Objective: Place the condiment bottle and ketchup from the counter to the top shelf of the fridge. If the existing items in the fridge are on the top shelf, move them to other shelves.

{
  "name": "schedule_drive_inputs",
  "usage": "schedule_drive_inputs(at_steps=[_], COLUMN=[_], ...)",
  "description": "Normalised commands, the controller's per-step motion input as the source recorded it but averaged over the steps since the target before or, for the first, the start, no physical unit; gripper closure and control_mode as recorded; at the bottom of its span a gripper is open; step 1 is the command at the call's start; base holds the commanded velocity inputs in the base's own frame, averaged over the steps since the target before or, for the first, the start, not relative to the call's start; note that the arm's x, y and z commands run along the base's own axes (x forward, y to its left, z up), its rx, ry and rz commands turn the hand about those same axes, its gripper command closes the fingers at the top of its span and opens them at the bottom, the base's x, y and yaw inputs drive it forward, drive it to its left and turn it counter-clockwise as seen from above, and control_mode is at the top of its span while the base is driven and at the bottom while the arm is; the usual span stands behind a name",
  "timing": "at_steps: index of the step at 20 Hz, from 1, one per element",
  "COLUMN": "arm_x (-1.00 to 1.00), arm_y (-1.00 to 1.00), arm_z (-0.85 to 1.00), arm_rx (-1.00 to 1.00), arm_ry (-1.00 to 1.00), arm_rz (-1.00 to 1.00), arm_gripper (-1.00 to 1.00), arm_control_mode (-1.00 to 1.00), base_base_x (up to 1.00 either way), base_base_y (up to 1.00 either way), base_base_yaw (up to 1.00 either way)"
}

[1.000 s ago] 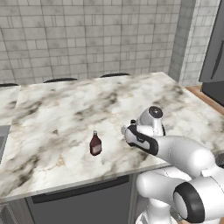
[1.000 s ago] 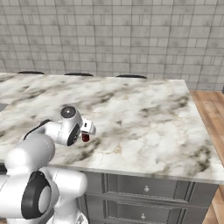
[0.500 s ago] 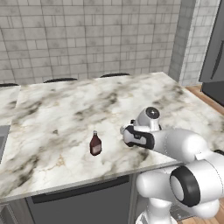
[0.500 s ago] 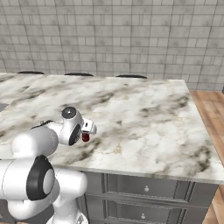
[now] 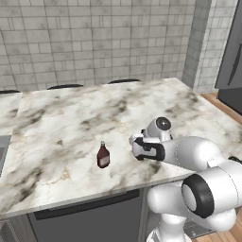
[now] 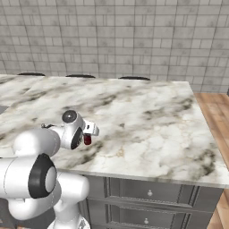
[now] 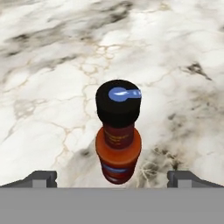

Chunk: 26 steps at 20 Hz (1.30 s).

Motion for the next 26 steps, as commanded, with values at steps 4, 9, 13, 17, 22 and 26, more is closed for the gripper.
schedule_drive_inputs(at_steps=[4,9,13,17,22,26], arm_x=[0.1,0.09,0.06,0.05,0.11,0.17], arm_y=[0.0,0.0,-0.01,0.0,0.0,0.0], arm_z=[-0.01,0.0,0.0,0.0,0.0,0.0], arm_rx=[-0.01,0.0,0.0,0.0,0.0,0.0], arm_ry=[-0.05,-0.03,-0.01,0.0,0.0,0.0], arm_rz=[0.0,0.0,0.0,0.0,0.0,0.0], arm_gripper=[-1.0,-1.0,-1.0,-1.0,-1.0,-1.0], arm_control_mode=[-1.0,-1.0,-1.0,-1.0,-1.0,-1.0], base_base_x=[0.0,0.0,0.0,0.0,0.0,0.0], base_base_y=[0.0,0.0,0.0,0.0,0.0,0.0], base_base_yaw=[0.0,0.0,0.0,0.0,0.0,0.0])
